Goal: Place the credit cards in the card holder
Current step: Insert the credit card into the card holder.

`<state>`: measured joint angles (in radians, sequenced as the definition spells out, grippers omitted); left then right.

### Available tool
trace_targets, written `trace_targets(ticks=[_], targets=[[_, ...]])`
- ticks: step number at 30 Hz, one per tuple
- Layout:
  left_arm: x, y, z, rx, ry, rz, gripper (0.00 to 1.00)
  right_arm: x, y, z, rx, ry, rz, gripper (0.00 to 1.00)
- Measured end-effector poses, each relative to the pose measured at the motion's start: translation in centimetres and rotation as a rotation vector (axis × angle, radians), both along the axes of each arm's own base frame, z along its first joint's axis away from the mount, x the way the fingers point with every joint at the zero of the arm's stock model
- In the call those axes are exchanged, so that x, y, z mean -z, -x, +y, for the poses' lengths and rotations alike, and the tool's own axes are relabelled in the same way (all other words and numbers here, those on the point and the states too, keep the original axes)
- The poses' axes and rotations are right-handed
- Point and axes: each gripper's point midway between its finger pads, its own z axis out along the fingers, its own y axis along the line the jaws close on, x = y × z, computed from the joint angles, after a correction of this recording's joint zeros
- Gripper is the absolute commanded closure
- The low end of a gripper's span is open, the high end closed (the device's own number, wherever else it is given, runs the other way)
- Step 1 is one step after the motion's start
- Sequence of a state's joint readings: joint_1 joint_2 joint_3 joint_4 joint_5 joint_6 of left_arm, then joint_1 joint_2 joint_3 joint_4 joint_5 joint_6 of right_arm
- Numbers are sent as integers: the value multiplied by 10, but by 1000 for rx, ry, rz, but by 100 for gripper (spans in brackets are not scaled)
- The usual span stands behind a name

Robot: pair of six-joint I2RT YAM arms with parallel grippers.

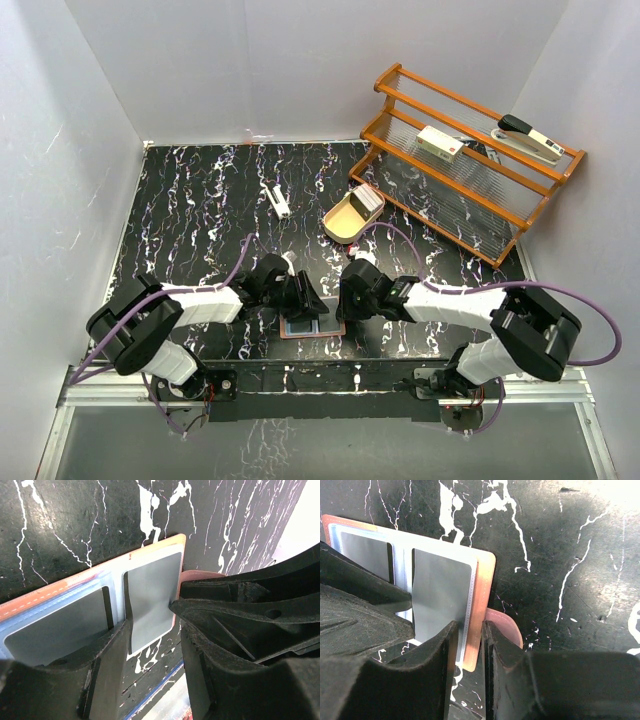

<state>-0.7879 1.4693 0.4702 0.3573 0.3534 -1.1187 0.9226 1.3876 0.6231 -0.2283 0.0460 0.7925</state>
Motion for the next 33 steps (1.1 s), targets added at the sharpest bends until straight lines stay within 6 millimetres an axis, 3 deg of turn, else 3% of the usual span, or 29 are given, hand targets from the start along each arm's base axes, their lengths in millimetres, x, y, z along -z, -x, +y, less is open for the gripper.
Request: trace_targets(ticks=[4, 13, 26, 33], targets=[[-4, -2, 0, 3, -15, -5, 54, -2, 0, -4, 1, 11, -9, 70], [-29, -17, 15, -46, -96, -81, 53, -22, 1, -2, -4, -31, -26, 71], [-28, -26, 81, -210, -145, -30, 54, -41, 1, 41, -46, -129, 0, 72], [-28, -16, 84, -198, -103, -12, 54, -32, 0, 59, -70, -113, 29, 73]])
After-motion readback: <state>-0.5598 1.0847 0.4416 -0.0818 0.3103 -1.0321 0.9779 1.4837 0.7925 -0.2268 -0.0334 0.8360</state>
